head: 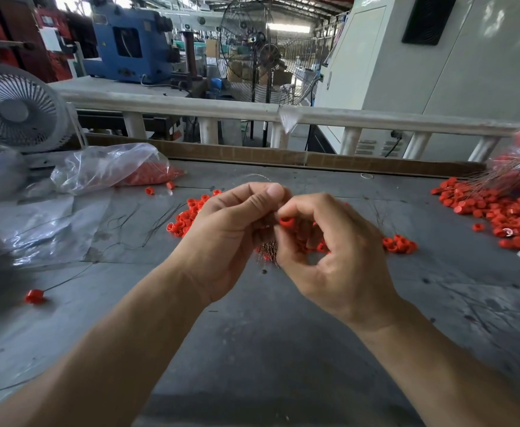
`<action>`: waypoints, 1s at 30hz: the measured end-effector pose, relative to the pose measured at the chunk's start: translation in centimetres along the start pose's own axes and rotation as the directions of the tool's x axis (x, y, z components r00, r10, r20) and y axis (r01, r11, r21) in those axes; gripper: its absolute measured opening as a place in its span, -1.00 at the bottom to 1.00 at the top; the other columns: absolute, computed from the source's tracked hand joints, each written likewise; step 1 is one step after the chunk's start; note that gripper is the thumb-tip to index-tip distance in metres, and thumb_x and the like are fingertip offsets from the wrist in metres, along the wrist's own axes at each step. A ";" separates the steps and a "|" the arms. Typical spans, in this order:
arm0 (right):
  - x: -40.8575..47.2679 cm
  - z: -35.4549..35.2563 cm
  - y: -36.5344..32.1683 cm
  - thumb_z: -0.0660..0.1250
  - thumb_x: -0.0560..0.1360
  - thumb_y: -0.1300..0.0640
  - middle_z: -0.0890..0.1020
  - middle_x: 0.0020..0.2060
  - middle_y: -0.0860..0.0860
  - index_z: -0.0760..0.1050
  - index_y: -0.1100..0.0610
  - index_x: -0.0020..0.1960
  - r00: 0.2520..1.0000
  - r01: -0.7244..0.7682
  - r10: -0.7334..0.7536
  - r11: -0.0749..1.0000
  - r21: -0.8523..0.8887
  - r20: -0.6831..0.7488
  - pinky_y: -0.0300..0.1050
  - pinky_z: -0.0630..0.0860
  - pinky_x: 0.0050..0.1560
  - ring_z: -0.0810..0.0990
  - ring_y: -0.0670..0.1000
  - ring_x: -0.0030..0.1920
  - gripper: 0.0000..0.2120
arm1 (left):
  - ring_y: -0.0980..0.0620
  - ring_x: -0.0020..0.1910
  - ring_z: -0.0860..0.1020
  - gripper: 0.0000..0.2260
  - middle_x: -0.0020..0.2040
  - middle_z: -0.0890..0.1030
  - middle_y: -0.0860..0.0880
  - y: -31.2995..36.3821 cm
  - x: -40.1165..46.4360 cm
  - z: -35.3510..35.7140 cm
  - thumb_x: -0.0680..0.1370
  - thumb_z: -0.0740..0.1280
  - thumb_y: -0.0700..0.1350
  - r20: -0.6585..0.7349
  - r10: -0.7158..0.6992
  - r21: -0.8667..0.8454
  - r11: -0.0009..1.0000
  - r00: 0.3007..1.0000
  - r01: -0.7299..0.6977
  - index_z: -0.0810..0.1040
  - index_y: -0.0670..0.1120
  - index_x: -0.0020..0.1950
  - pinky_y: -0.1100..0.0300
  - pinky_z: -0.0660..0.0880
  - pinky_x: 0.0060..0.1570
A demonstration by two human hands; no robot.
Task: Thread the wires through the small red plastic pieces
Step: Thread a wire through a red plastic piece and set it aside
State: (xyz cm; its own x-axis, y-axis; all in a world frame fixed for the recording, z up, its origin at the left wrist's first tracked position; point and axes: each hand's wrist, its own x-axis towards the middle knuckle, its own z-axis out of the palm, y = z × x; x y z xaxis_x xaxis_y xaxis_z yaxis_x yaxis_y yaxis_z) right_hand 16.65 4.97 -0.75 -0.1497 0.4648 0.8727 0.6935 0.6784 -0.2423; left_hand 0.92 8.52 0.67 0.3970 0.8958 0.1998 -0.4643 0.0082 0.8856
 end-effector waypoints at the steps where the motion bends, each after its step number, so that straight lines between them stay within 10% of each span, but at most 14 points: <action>1: 0.0 0.0 0.1 0.46 0.49 0.21 0.67 -0.11 -0.04 0.60 0.20 0.03 1.000 -0.015 0.015 1.000 0.016 0.021 -0.18 0.57 -0.08 0.61 -0.09 -0.13 -0.86 | -0.11 -0.09 0.56 -0.84 -0.06 0.58 -0.23 0.1 0.1 -0.1 0.54 0.36 -0.15 -0.040 0.020 0.021 1.000 0.999 -0.020 0.57 -0.24 0.01 0.06 0.52 -0.03; 24: -0.3 -0.1 2.9 0.47 0.49 0.23 0.57 -0.05 -0.15 0.65 0.05 0.04 0.930 -0.120 0.134 0.991 -0.063 0.342 -0.38 0.37 -0.06 0.48 -0.20 -0.07 -0.84 | -0.05 -0.38 0.60 -0.75 -0.29 0.69 -0.16 0.6 1.1 -3.9 0.65 0.25 -0.20 -0.408 0.148 0.524 0.846 0.901 0.098 0.61 -0.34 -0.09 0.13 0.51 -0.36; 30: -0.1 -0.7 4.1 0.49 0.49 0.19 0.60 -0.11 -0.13 0.67 0.06 0.04 0.943 -0.270 0.294 0.950 -0.156 0.156 -0.20 0.51 -0.05 0.53 -0.12 -0.15 -0.86 | -0.01 -0.31 0.64 -0.65 -0.20 0.73 -0.15 0.4 1.1 -3.8 0.66 0.28 0.09 -0.366 0.094 0.512 0.851 0.926 0.116 0.66 -0.16 -0.04 0.12 0.55 -0.29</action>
State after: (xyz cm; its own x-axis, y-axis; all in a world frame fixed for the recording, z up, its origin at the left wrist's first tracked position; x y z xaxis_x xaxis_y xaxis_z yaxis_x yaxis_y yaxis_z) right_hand 20.01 7.37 -1.52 -0.0471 0.7265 0.6856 0.8095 0.4299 -0.3999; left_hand -1.86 11.23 -0.40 0.0348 0.9928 0.1146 0.0567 -0.1164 0.9916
